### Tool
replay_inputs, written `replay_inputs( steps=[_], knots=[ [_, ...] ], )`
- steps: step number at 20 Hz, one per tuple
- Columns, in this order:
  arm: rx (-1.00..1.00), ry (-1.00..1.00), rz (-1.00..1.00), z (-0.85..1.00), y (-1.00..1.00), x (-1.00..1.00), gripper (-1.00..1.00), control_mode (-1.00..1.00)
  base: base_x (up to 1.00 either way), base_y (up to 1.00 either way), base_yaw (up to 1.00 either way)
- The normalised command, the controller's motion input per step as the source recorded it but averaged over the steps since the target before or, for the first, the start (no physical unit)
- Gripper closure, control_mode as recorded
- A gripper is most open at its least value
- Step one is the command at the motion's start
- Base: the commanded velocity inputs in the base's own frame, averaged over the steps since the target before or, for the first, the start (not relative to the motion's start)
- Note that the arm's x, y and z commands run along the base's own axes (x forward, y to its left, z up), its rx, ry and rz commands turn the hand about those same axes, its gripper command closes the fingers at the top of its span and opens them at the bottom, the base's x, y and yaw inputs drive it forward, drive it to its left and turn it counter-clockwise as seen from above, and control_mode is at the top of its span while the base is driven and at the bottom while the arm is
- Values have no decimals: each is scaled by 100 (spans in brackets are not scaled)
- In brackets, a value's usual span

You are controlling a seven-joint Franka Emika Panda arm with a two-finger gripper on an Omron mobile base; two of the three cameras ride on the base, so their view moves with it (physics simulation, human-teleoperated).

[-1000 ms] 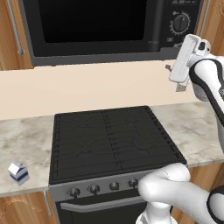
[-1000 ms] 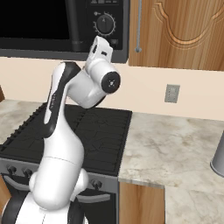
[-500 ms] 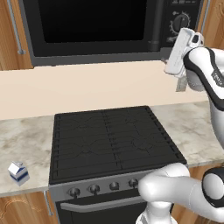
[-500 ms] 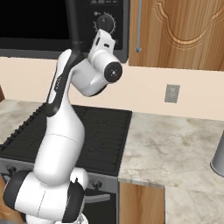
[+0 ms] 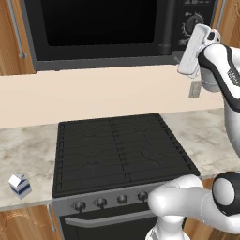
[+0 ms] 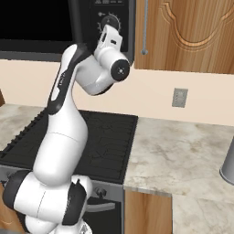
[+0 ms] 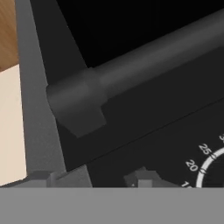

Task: Place the microwavable item in the microwave. Then, close the microwave door and press the start button.

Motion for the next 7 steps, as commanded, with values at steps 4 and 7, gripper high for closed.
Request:
replay_inputs(
  steps=[4, 7],
  knots=[
    [0, 0, 0, -18, 0, 33, -100, -100, 0, 0, 0],
    [0, 0, 0, -29, 0, 35, -100, -100, 0, 0, 0]
  ],
)
